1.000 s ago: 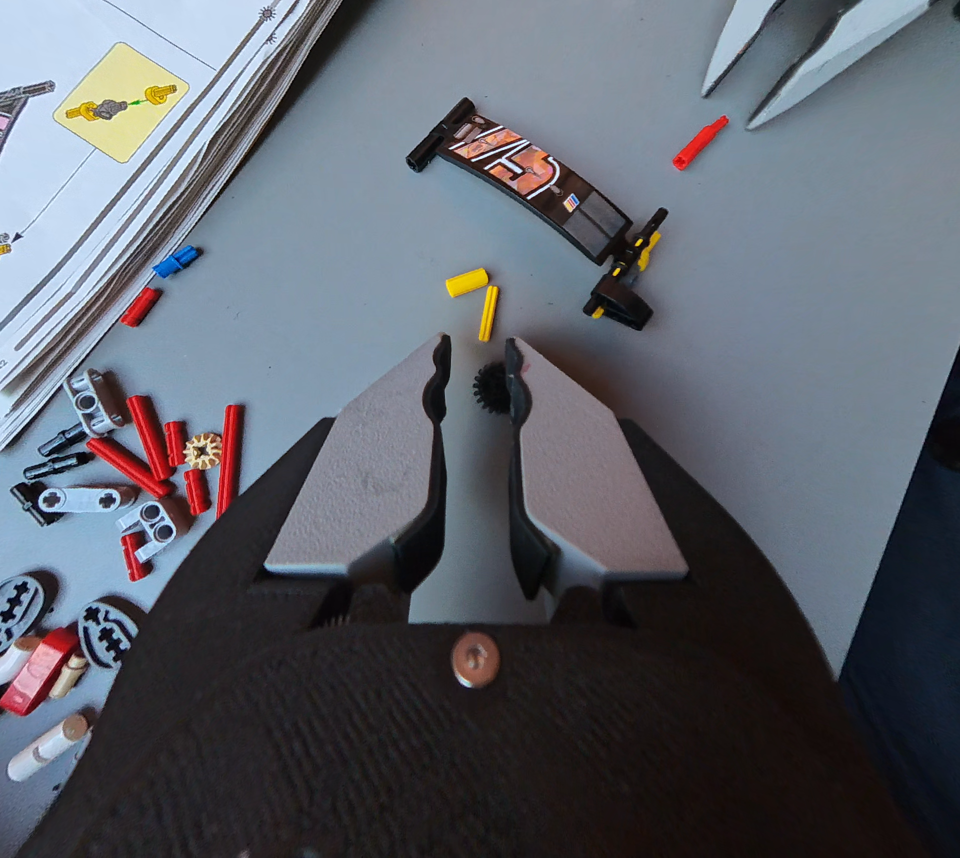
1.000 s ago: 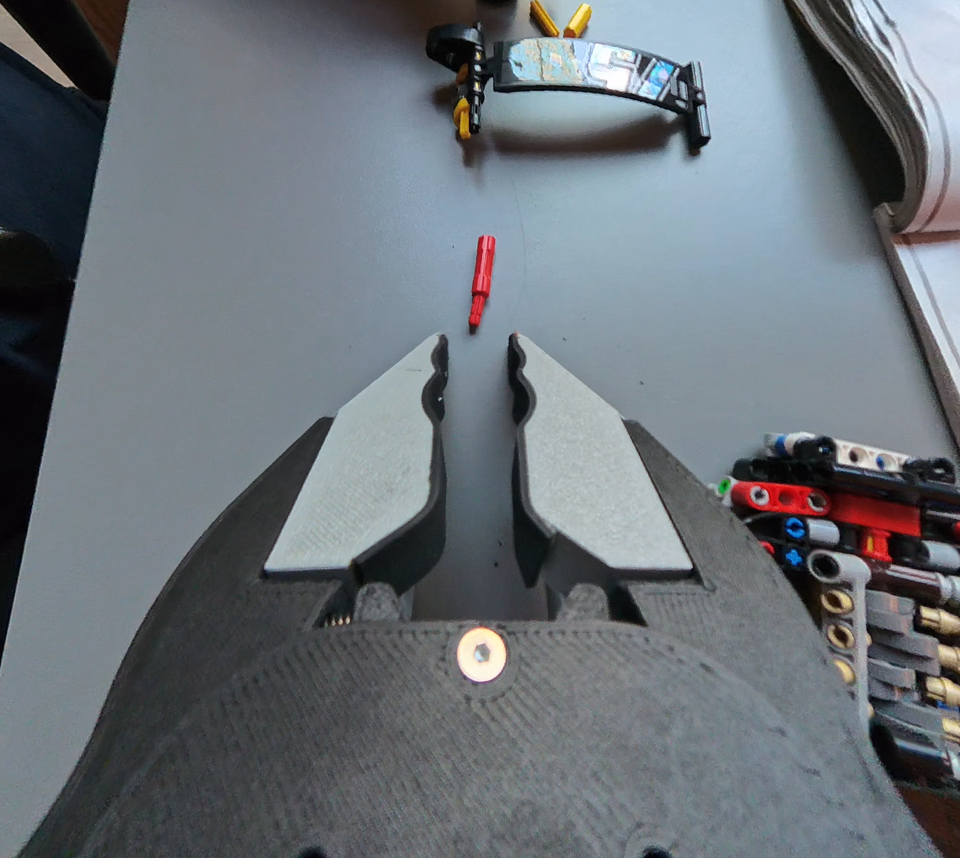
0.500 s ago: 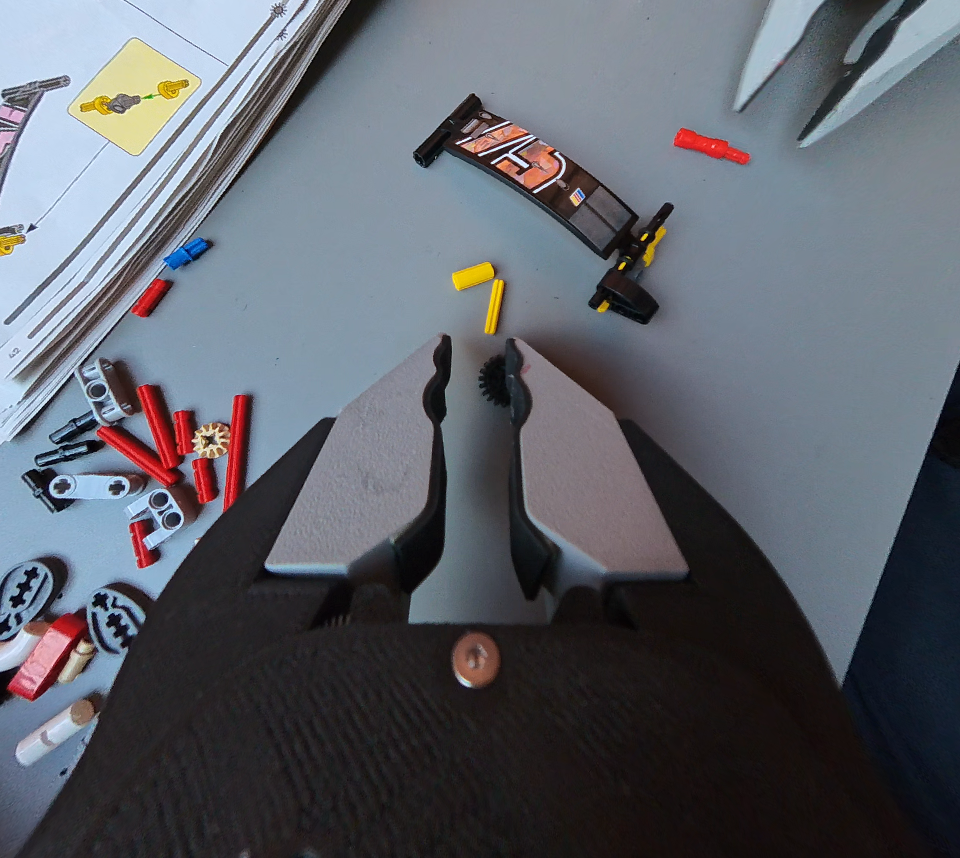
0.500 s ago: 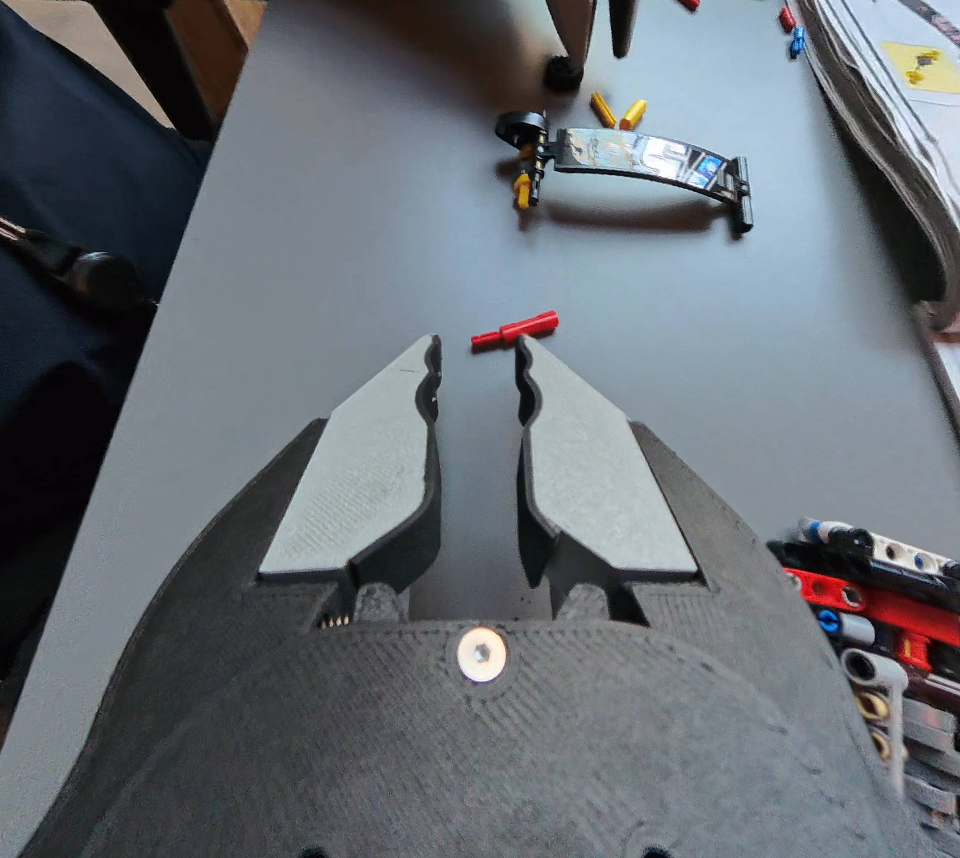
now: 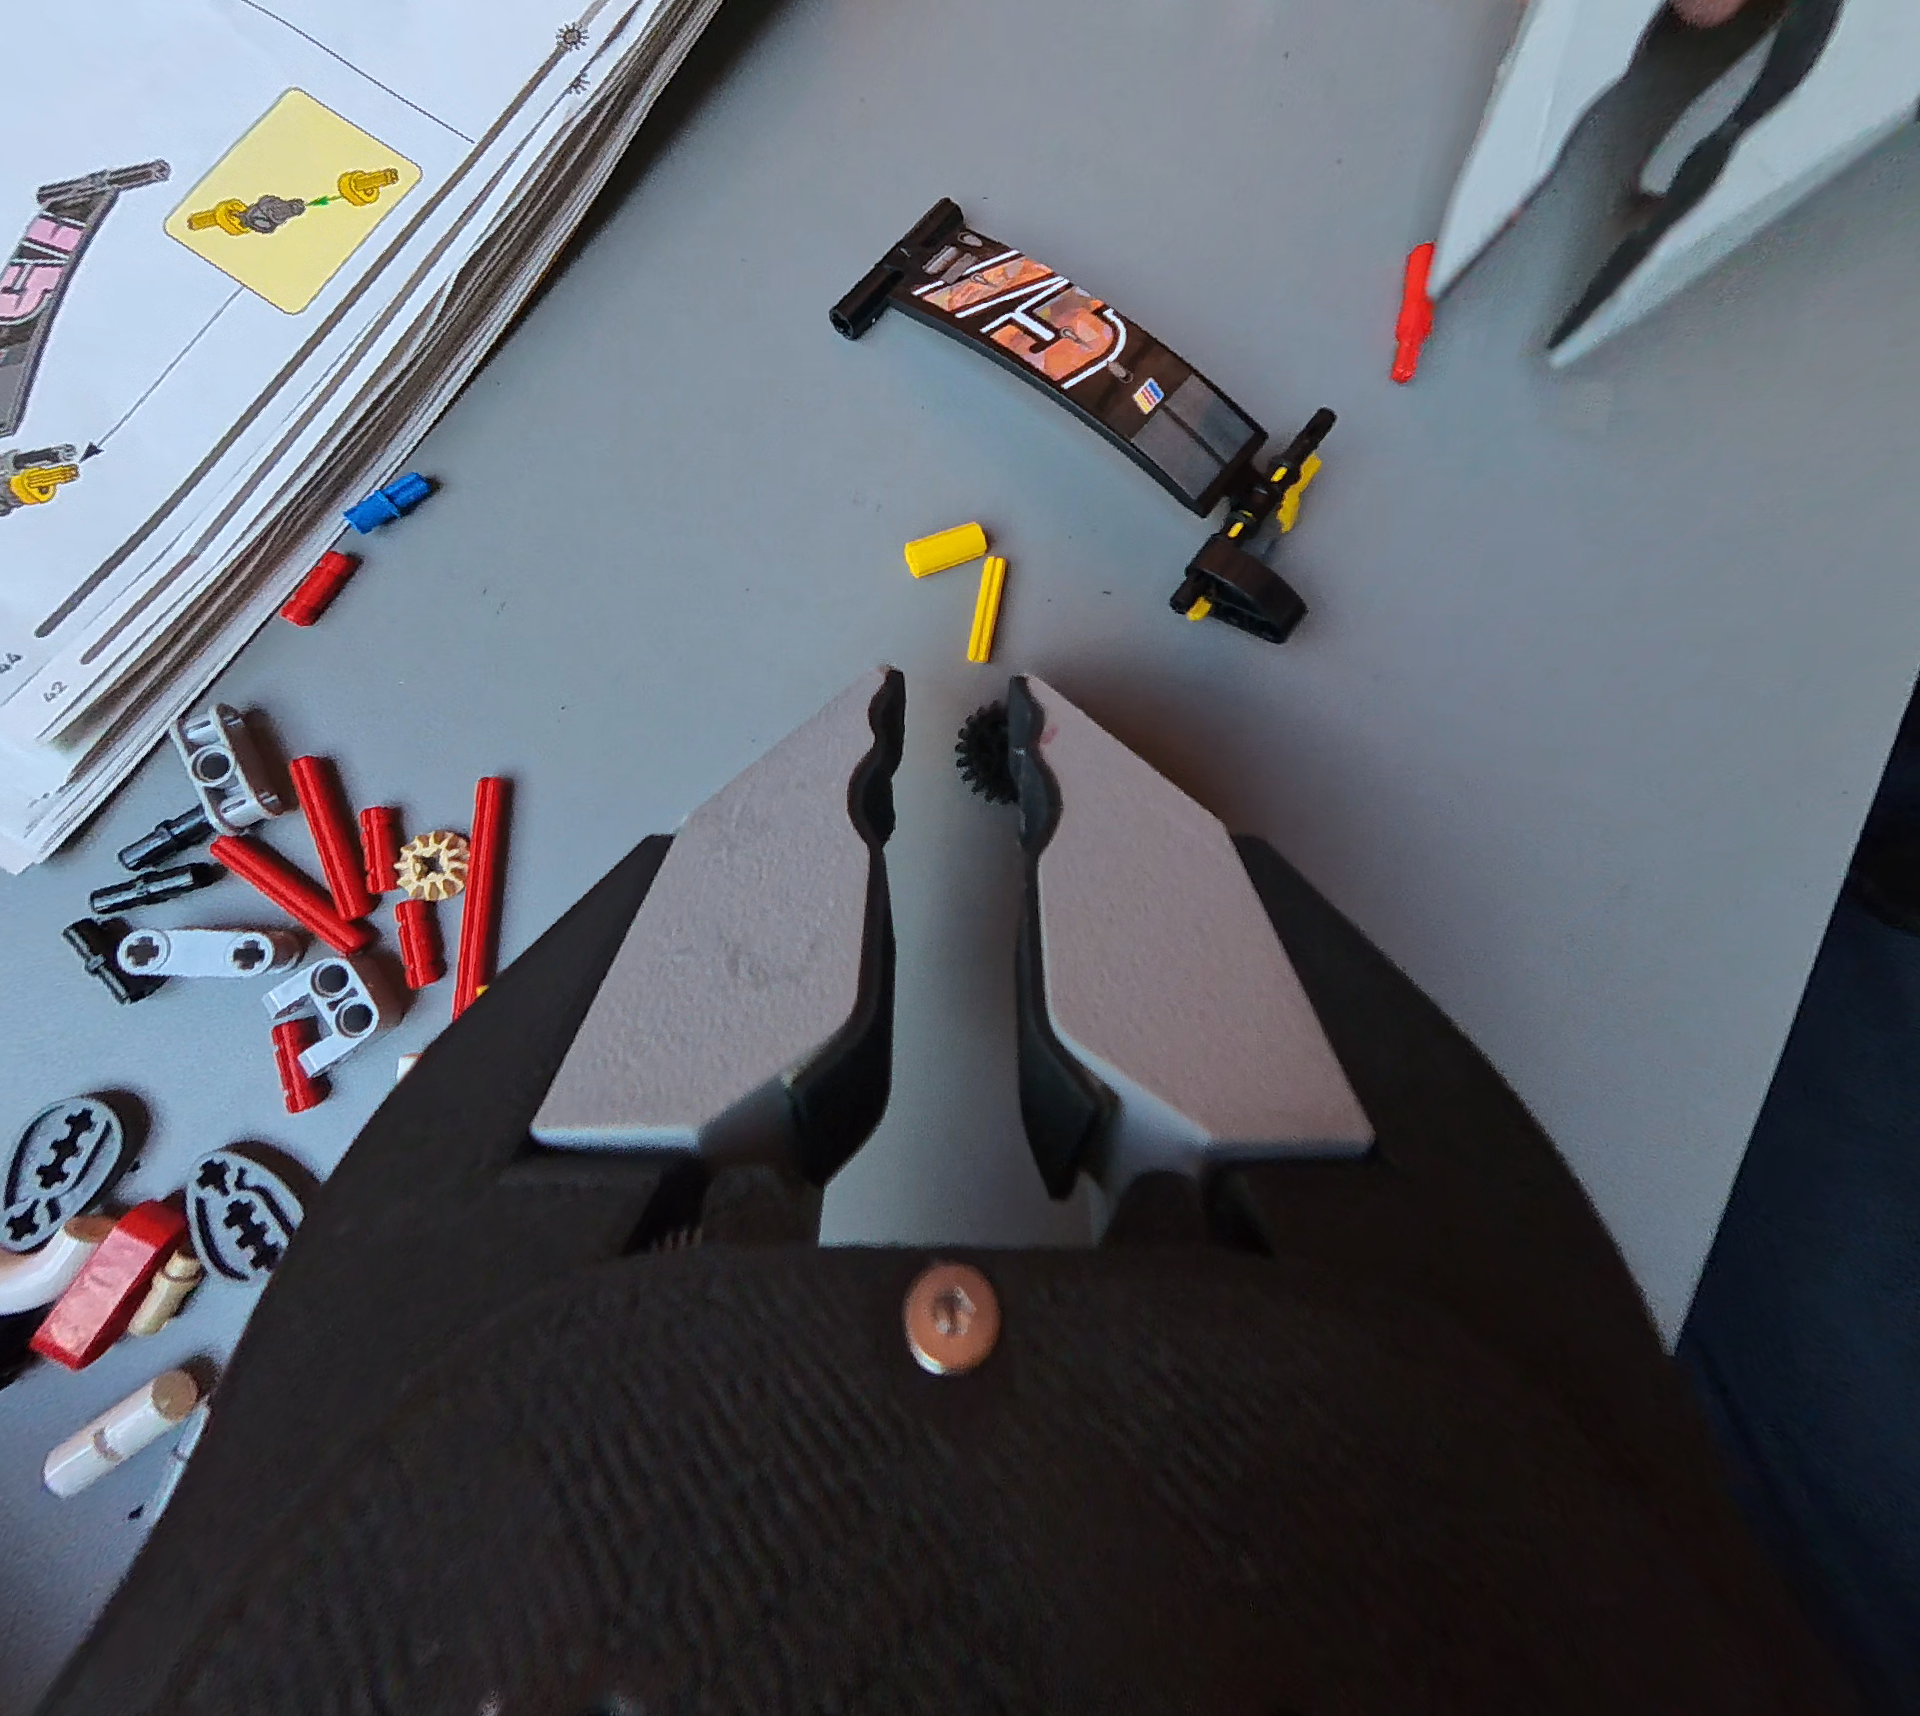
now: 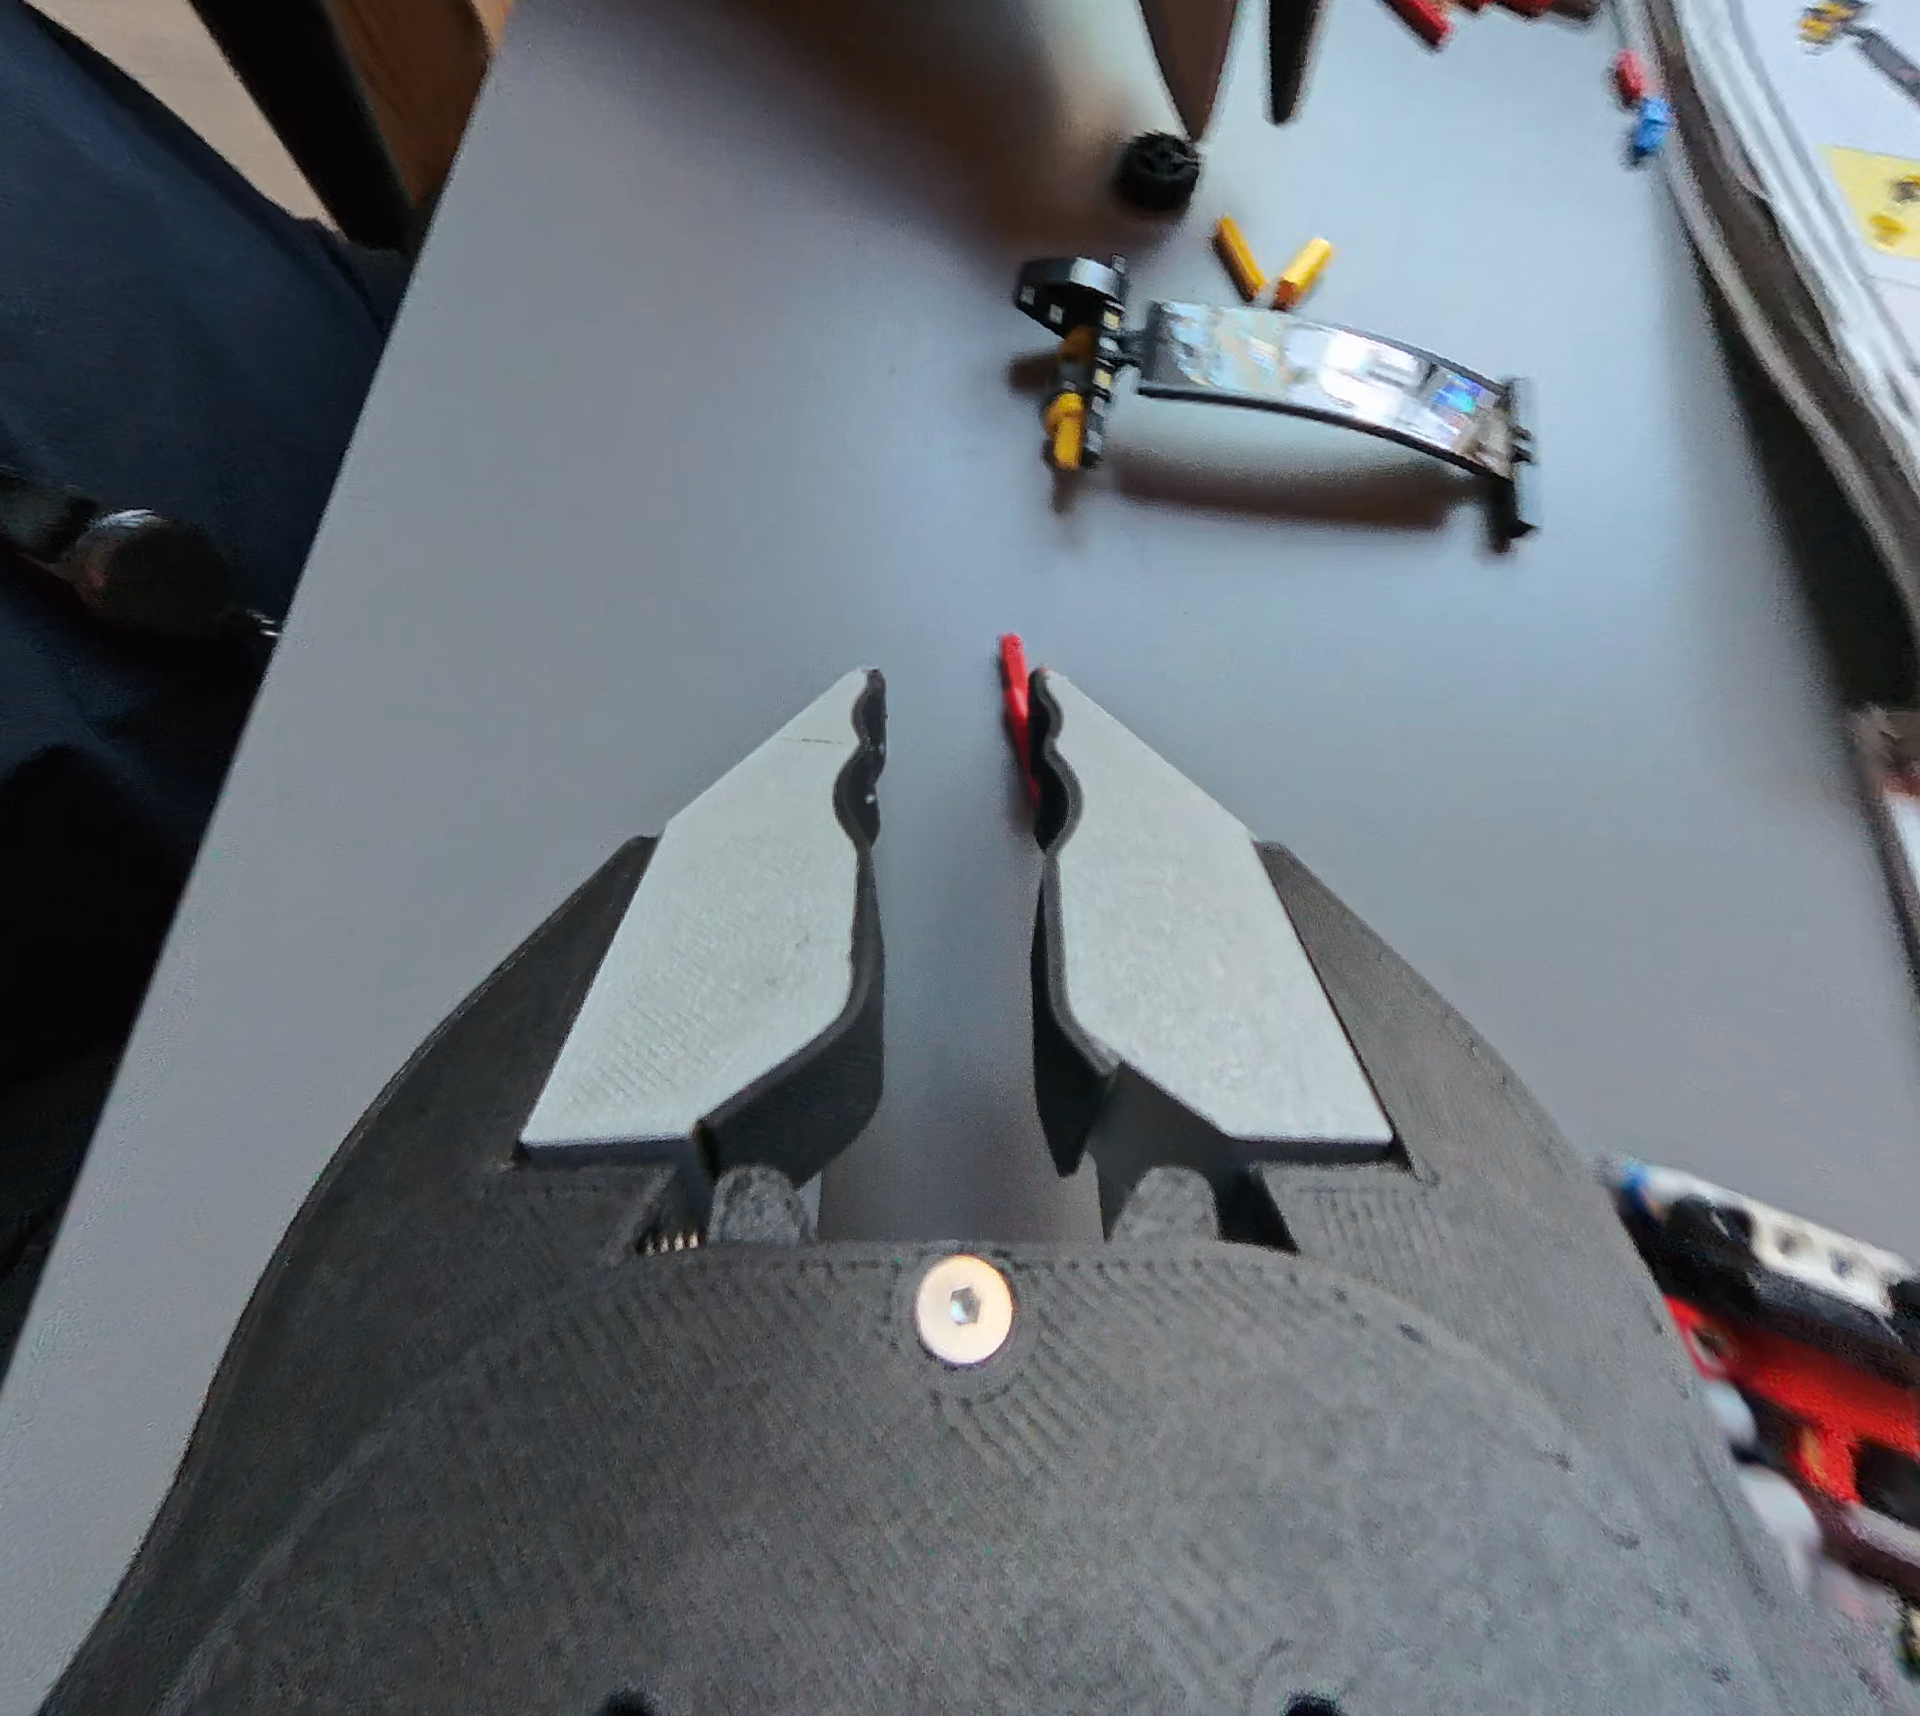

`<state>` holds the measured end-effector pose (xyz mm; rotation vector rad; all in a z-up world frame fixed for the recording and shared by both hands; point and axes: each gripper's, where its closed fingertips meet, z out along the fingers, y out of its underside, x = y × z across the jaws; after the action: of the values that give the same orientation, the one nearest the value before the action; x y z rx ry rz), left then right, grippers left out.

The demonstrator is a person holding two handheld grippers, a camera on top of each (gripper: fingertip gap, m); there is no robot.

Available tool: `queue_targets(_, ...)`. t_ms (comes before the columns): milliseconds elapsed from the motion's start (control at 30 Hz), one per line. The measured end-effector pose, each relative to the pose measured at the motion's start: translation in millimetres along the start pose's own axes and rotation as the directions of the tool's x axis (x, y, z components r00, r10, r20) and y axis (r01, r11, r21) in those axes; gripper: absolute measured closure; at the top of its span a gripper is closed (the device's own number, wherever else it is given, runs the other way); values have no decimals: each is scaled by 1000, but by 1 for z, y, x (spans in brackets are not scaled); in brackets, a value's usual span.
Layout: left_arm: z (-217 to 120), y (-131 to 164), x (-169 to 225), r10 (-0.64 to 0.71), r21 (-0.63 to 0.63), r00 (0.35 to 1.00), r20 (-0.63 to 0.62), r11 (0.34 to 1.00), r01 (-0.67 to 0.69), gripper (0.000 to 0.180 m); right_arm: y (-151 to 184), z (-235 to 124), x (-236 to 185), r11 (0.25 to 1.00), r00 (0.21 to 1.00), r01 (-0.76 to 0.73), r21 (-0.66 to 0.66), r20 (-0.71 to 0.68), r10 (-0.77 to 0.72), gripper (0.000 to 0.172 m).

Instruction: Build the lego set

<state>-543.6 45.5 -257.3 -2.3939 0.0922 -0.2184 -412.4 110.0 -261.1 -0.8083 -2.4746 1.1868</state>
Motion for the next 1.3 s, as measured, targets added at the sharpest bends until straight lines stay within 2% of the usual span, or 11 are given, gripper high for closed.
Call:
queue_targets(100,-2,-1,1,3,6,1000,-2,1000,-3,164,6,-9,12,1000,998,-29,1,-48,29,147)
queue_targets(267,-7,-6,6,27,22,1000,-5,999,-27,165,16,0,12,998,998,-15,-69,-56,11,149)
queue_targets(400,-4,-2,3,38,2,999,11,999,-38,165,16,0,11,997,998,-1,-74,-60,-4,167)
queue_targets(600,1,1,1,23,-18,1000,2,1000,-22,164,18,-1,11,997,998,-2,-74,-62,-3,167)
queue_targets(800,7,-8,7,70,-37,997,-25,997,-70,165,18,-1,11,997,998,-2,-74,-63,-3,167)
queue_targets(1300,24,-2,8,111,-125,993,-43,985,-116,166,18,-2,10,997,998,1,-74,-64,-6,166)
